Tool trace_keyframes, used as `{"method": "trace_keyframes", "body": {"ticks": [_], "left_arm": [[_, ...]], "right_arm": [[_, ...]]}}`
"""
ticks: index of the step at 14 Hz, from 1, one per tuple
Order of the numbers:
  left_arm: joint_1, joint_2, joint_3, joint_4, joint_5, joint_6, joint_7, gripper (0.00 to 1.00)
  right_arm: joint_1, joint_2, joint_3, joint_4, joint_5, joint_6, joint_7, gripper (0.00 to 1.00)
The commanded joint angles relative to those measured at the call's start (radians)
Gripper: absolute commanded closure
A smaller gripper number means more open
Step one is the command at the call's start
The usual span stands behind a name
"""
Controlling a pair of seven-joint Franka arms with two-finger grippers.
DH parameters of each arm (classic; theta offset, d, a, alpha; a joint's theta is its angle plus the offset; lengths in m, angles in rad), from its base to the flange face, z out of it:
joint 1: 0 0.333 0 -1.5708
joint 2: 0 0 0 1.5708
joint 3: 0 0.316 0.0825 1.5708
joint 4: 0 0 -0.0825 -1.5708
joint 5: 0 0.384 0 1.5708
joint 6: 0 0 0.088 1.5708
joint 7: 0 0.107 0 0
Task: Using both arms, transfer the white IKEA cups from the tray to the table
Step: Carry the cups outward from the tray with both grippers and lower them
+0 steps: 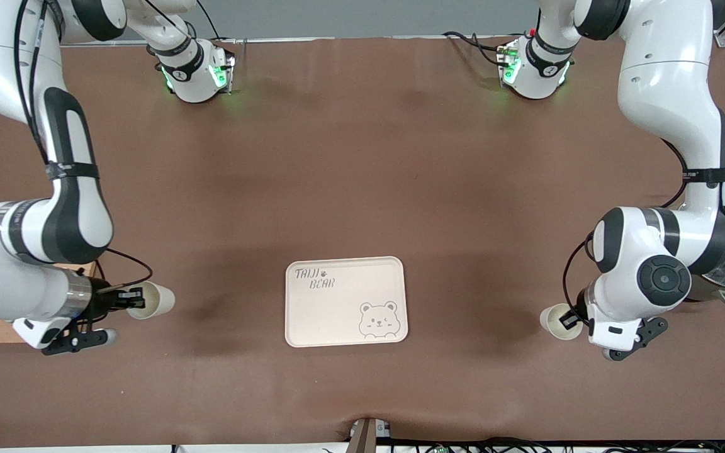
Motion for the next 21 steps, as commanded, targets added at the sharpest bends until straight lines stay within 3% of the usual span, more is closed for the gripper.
{"method": "trace_keyframes", "body": {"ticks": [1, 5, 11, 12, 15, 21], "left_arm": [[0.025, 0.000, -0.006, -0.050, 0.019, 0.070, 0.010, 1.00], [0.036, 0.011, -0.006, -0.092, 0.016, 0.146, 0.010, 1.00], [0.044, 0.032, -0.006, -0.094, 0.017, 0.161, 0.012, 0.99], [0.044, 0.032, -0.006, -0.092, 0.019, 0.160, 0.013, 0.79], [0.044, 0.029, -0.006, -0.086, 0.019, 0.161, 0.044, 0.03], [0.047, -0.005, -0.009, -0.075, 0.013, 0.160, 0.053, 0.00]], "right_arm": [[-0.034, 0.001, 0.013, -0.013, 0.002, 0.004, -0.080, 1.00], [-0.086, 0.036, 0.013, -0.016, 0.004, 0.054, -0.184, 1.00], [-0.085, 0.116, 0.013, -0.062, 0.005, 0.231, -0.184, 1.00], [-0.085, 0.130, 0.013, -0.063, 0.005, 0.251, -0.186, 1.00], [-0.086, 0.161, 0.013, -0.063, 0.005, 0.292, -0.186, 1.00], [-0.085, 0.179, 0.013, -0.066, 0.007, 0.312, -0.187, 1.00]]}}
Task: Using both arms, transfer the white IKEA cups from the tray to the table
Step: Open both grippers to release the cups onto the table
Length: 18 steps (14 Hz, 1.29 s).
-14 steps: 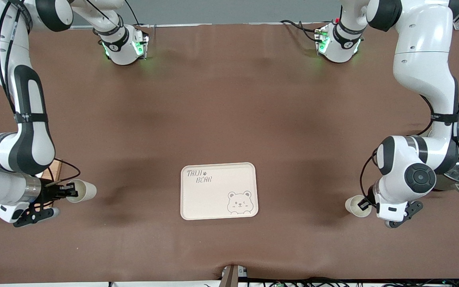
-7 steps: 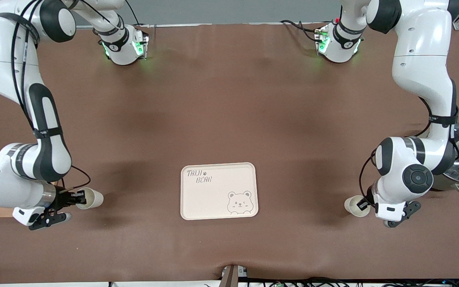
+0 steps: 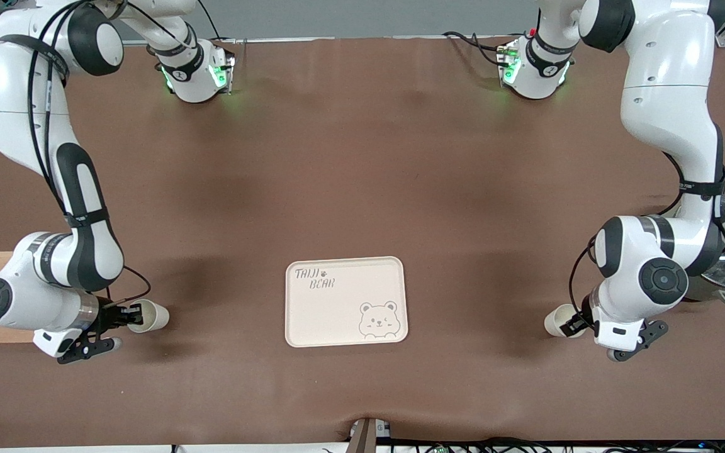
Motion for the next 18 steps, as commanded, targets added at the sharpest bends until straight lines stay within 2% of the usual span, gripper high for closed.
{"method": "trace_keyframes", "body": {"ticks": [1, 5, 6, 7, 8, 9, 10, 15, 18], "left_arm": [[0.010, -0.044, -0.012, -0.007, 0.013, 0.001, 0.016, 0.00], [0.010, -0.125, -0.021, -0.011, -0.001, -0.009, 0.105, 0.00], [0.010, -0.145, -0.024, -0.012, -0.006, -0.016, 0.113, 0.00], [0.008, -0.162, -0.026, -0.014, -0.006, -0.034, 0.116, 0.00], [0.008, -0.177, -0.029, -0.014, -0.006, -0.054, 0.119, 0.00], [0.010, -0.194, -0.040, -0.014, -0.006, -0.072, 0.134, 0.00], [0.011, -0.214, -0.041, -0.014, -0.007, -0.101, 0.169, 0.00], [0.016, -0.305, -0.041, -0.014, -0.024, -0.229, 0.318, 0.00], [0.039, -0.366, -0.043, -0.012, -0.047, -0.316, 0.396, 0.00]], "right_arm": [[-0.010, 0.010, 0.010, -0.002, 0.009, 0.020, -0.015, 1.00], [-0.008, 0.010, 0.010, -0.002, 0.011, 0.025, -0.015, 1.00], [-0.007, 0.010, 0.010, -0.002, 0.012, 0.025, -0.014, 0.91], [-0.007, 0.010, 0.010, -0.002, 0.014, 0.025, -0.012, 0.67], [-0.008, 0.010, 0.010, -0.002, 0.015, 0.025, -0.011, 0.50], [-0.008, 0.010, 0.011, 0.000, 0.015, 0.025, -0.008, 0.21], [-0.008, 0.010, 0.011, 0.000, 0.017, 0.022, -0.005, 0.05], [-0.002, -0.011, 0.014, 0.009, 0.018, -0.012, 0.011, 0.05], [0.004, -0.036, 0.019, 0.029, 0.012, -0.143, 0.012, 0.00]]}}
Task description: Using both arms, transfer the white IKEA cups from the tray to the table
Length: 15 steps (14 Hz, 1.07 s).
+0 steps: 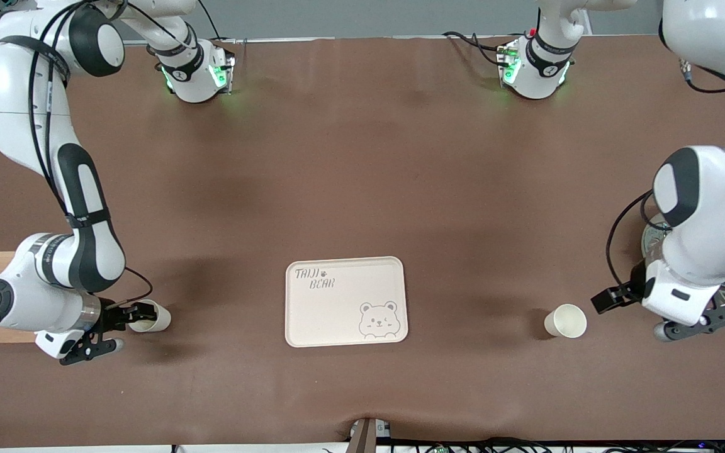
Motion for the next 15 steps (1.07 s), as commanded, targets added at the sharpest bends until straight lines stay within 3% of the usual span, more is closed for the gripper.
{"method": "trace_keyframes", "body": {"ticks": [1, 4, 8, 12, 15], "left_arm": [[0.020, -0.080, -0.014, -0.026, -0.025, -0.084, 0.082, 0.00], [0.020, -0.129, -0.014, -0.024, -0.025, -0.160, 0.145, 0.00], [0.014, -0.175, -0.020, -0.019, -0.024, -0.219, 0.146, 0.00], [0.022, -0.192, -0.020, 0.040, -0.063, -0.285, 0.143, 0.00], [0.022, -0.192, -0.018, 0.057, -0.063, -0.291, 0.145, 0.00]], "right_arm": [[0.001, -0.041, 0.007, 0.019, 0.006, -0.110, 0.008, 0.00], [0.006, -0.102, -0.001, 0.059, -0.006, -0.227, 0.008, 0.00], [0.015, -0.142, -0.005, 0.208, -0.015, -0.481, 0.067, 0.00], [0.024, -0.296, -0.004, 0.230, -0.061, -0.632, 0.159, 0.00], [0.011, -0.424, -0.002, 0.214, -0.043, -0.680, 0.413, 0.00]]}}
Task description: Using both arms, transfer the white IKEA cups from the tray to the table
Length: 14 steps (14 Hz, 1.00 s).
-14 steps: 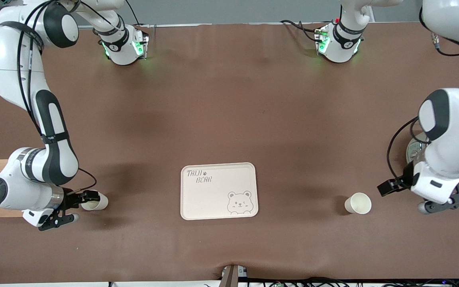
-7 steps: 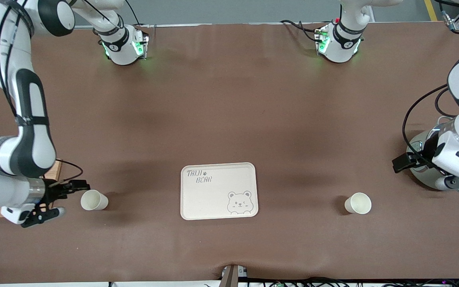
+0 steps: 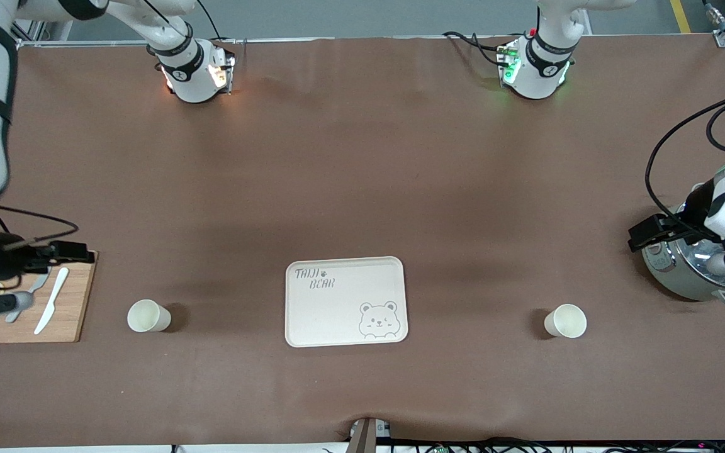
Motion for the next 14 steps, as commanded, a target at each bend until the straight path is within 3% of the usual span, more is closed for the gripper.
{"method": "trace_keyframes", "body": {"ticks": [1, 6, 10, 11, 14], "left_arm": [[0.010, -0.006, -0.004, 0.024, -0.019, -0.024, 0.016, 0.00], [0.010, -0.014, 0.000, 0.059, -0.019, -0.072, 0.053, 0.00], [0.008, -0.025, 0.000, 0.100, -0.019, -0.133, 0.070, 0.00], [0.008, -0.026, 0.000, 0.104, -0.019, -0.136, 0.070, 0.00], [0.008, -0.028, 0.001, 0.102, -0.020, -0.138, 0.070, 0.00]], "right_arm": [[-0.011, -0.140, -0.001, -0.064, 0.002, -0.041, 0.190, 0.00], [0.025, -0.383, 0.003, -0.260, -0.090, 0.020, 0.155, 0.00], [0.028, -0.658, 0.006, -0.731, -0.112, 0.339, 0.157, 0.00], [0.027, -0.687, 0.005, -0.783, -0.112, 0.368, 0.157, 0.00], [0.027, -0.682, 0.005, -0.783, -0.112, 0.381, 0.157, 0.00]]}}
